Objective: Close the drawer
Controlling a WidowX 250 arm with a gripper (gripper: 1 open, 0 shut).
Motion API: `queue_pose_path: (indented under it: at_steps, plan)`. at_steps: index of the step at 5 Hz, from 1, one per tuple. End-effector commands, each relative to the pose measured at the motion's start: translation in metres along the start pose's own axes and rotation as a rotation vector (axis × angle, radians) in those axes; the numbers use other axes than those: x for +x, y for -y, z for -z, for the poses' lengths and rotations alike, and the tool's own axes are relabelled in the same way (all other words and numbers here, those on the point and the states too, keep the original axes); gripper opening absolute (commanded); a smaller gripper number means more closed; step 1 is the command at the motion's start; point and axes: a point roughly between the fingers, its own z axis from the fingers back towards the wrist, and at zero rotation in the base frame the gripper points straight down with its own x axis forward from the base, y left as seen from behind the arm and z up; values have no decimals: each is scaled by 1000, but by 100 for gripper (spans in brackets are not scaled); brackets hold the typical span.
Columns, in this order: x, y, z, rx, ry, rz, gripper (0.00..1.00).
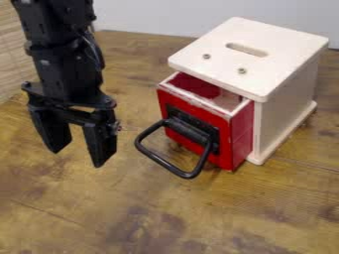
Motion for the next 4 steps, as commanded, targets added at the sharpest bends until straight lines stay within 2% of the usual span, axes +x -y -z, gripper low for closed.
queue_pose_path:
  at_steps: [1,4]
  plan:
    - [2,5,3,-3,-7,10,100]
    - [13,22,13,-9,-20,47,100]
